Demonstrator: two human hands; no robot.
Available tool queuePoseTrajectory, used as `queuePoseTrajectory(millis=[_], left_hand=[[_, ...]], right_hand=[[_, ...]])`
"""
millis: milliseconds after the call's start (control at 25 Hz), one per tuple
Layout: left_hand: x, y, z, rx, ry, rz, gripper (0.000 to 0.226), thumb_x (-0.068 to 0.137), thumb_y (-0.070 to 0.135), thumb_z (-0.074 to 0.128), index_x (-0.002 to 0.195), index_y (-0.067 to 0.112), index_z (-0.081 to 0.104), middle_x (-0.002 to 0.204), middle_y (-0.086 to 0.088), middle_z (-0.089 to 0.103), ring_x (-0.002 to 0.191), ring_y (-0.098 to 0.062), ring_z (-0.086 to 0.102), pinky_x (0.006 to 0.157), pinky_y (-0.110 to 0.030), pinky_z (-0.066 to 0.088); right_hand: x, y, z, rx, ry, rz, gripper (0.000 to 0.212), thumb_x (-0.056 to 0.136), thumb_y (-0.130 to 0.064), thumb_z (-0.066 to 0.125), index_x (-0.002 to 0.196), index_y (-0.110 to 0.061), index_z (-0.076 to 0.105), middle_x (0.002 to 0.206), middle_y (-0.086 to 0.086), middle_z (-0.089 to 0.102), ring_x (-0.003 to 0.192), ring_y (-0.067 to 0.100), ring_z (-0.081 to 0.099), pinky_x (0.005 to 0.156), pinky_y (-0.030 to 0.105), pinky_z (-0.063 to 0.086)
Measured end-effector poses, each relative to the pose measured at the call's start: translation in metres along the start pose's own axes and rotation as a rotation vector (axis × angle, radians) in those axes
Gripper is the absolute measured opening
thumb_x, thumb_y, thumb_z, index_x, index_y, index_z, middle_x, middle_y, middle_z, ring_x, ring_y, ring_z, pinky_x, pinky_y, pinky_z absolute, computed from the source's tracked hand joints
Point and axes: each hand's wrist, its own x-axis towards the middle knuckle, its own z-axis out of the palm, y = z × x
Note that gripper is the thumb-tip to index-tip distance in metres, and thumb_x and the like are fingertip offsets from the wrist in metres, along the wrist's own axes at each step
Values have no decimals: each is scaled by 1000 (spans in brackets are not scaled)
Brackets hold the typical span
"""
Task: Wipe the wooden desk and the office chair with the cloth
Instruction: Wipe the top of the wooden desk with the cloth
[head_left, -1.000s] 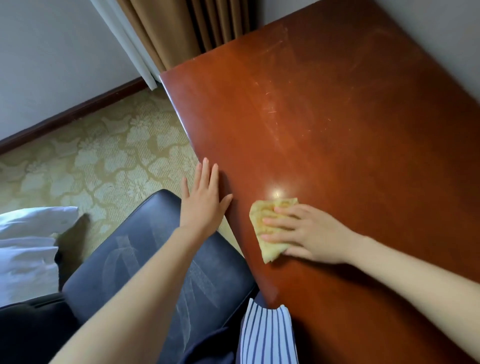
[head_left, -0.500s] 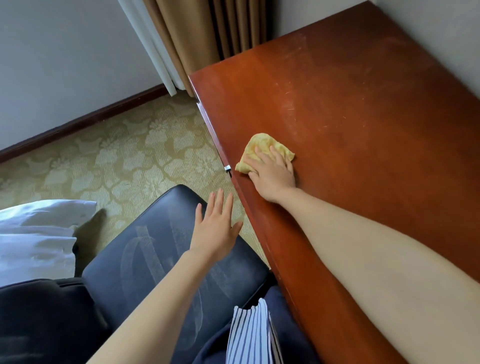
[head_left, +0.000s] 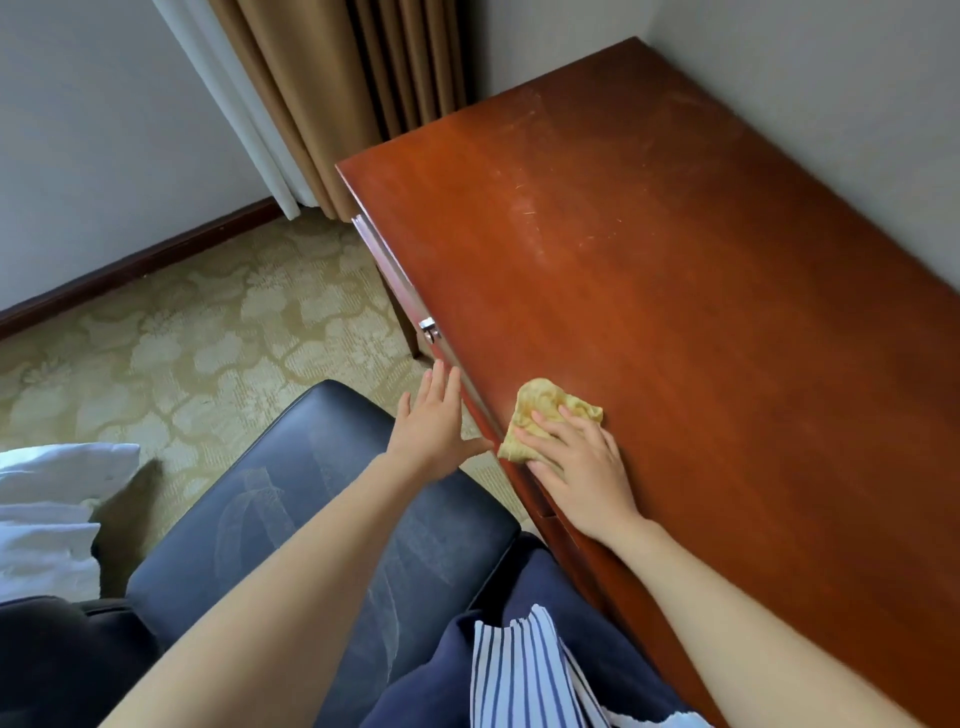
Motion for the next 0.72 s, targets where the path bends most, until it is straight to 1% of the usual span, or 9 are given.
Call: queuePoseTrajectory(millis=[80,160,240,320,440,520,600,720], left_hand=[[12,12,0,16,-11,10,107,84,55,59,149,9,-12,157,-10,-18,145,-23,-14,117,-47,-1],[23,25,2,43,-19,-4,118,77,61,64,149,8,-13,156,-12,-20,144,-24,-17,116,-48,-4],[36,41,5,76,-23,-25,128,70,68,65,148,7,-15,155,-15,-23,143,-28,-20,114,-50,-5],[49,61,9,101,-27,-37,135,63,74,65,147,7,-17,153,-19,-24,142,-34,-21,114,-51,-5],[63,85,17,76,-50,-76,145,56,79,65,145,7,-23,149,-27,-28,139,-43,-24,114,-52,-5],[68,91,23,101,-50,-101,151,52,80,67,143,6,-27,146,-31,-30,136,-48,-25,113,-54,-5],[69,92,28,131,-26,-103,153,49,81,67,142,4,-28,145,-33,-29,136,-49,-24,113,-54,-5],[70,90,33,146,6,-86,153,48,82,65,142,3,-27,145,-34,-28,136,-50,-23,113,-54,-4]], right_hand=[[-29,6,4,21,33,61,40,94,-34,53,132,-44,49,144,-17,42,138,15,26,112,37,20],[-56,16,7,-14,77,109,41,93,-32,56,133,-42,50,144,-15,43,138,16,29,110,39,24],[-71,33,2,-45,110,155,44,92,-33,59,134,-42,48,144,-14,43,138,16,29,108,38,25],[-71,56,-8,-66,122,226,45,93,-38,55,135,-45,45,147,-16,37,141,15,24,107,37,25],[-57,98,-30,-91,126,376,45,95,-45,43,139,-47,37,152,-16,28,144,14,13,110,41,26],[-37,129,-49,-104,120,456,47,96,-49,37,142,-46,30,155,-15,22,145,15,7,114,41,19],[-8,158,-69,-128,93,509,49,97,-49,34,145,-44,26,157,-12,17,145,18,2,118,39,10],[43,179,-97,-129,15,574,51,99,-47,31,148,-40,19,159,-7,10,145,25,-4,118,39,0]])
